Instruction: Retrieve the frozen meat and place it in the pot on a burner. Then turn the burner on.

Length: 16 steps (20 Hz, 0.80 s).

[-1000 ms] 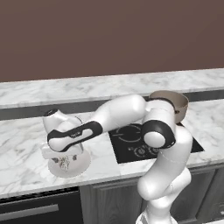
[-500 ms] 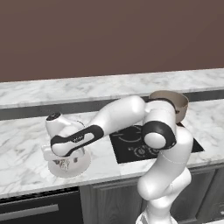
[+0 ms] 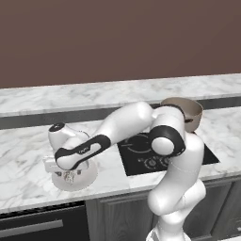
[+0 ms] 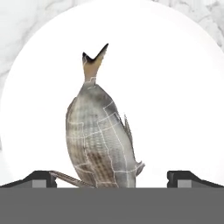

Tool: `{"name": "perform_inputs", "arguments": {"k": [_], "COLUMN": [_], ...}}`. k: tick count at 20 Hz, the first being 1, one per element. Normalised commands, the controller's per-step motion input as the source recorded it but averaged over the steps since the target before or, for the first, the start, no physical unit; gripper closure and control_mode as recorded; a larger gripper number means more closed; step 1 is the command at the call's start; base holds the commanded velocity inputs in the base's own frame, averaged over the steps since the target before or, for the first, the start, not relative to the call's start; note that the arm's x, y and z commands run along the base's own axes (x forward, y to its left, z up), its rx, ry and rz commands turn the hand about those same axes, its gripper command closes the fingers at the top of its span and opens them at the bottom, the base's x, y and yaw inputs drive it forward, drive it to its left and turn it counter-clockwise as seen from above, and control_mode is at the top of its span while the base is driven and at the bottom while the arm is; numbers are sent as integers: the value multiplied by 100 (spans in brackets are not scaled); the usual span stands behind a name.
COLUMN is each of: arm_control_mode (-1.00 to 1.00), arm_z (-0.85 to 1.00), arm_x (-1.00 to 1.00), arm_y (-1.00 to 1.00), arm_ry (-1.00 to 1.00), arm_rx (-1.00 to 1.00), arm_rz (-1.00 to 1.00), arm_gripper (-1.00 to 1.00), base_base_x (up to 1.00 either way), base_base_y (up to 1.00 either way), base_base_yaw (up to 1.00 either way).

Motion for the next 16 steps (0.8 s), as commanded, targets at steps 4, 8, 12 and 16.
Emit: {"name": "perform_inputs", "arguments": {"k": [4,8,12,16], "arm_control_mode": [-100,-100,-100,-100], "arm_z": [-10,-14,-17,-15], "arm_x": [0,0,0,0], "arm_y": [1,0,0,0], "arm_ry": [0,0,0,0], "arm_rx": [0,0,0,0], "arm_rz": [0,0,0,0], "arm_gripper": [-100,-100,-100,-100], "base_base_x": [0,0,0,0], "base_base_y": [0,0,0,0], "base_base_yaw": [0,0,0,0]}}
